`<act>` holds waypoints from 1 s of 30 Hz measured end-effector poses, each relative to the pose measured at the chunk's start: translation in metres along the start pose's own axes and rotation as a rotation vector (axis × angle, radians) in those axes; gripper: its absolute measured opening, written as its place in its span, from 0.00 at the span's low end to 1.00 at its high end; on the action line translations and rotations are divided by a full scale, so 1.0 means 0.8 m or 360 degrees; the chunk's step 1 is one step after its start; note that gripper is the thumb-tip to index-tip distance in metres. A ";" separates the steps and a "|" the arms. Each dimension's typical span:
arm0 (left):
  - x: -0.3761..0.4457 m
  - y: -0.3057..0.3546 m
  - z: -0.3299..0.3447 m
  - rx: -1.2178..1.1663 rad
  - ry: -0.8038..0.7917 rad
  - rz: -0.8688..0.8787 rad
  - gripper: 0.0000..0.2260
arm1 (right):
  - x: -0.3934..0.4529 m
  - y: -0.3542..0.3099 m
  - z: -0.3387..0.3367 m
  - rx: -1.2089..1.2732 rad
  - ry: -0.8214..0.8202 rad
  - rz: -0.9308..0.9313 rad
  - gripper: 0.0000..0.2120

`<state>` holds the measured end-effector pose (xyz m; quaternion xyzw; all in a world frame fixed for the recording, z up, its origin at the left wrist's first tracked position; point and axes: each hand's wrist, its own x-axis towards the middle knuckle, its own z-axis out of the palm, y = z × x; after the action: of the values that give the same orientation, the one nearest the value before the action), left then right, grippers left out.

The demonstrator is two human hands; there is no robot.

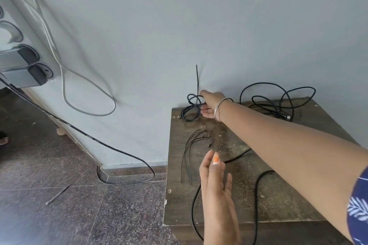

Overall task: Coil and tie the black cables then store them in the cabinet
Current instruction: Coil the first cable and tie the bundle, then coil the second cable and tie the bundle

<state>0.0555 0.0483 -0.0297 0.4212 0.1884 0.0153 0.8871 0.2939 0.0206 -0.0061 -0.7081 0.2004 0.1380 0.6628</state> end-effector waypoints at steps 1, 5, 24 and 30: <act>0.000 0.000 0.000 -0.0008 0.0004 -0.0002 0.23 | 0.002 0.000 -0.001 -0.0019 0.0013 -0.0011 0.17; -0.002 0.000 0.001 -0.0005 0.0008 -0.0008 0.23 | 0.006 0.003 -0.005 -0.0227 0.0046 -0.0023 0.27; -0.015 0.002 0.012 0.0017 -0.0095 0.0056 0.24 | -0.074 0.006 -0.066 -0.0413 -0.0294 -0.0114 0.16; -0.023 0.003 0.016 0.0106 -0.0146 0.0032 0.23 | -0.161 0.006 -0.112 -0.0406 -0.0384 -0.0271 0.13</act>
<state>0.0427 0.0369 -0.0149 0.4526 0.1435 -0.0013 0.8801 0.1723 -0.0555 0.0567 -0.7791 0.0399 0.1897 0.5961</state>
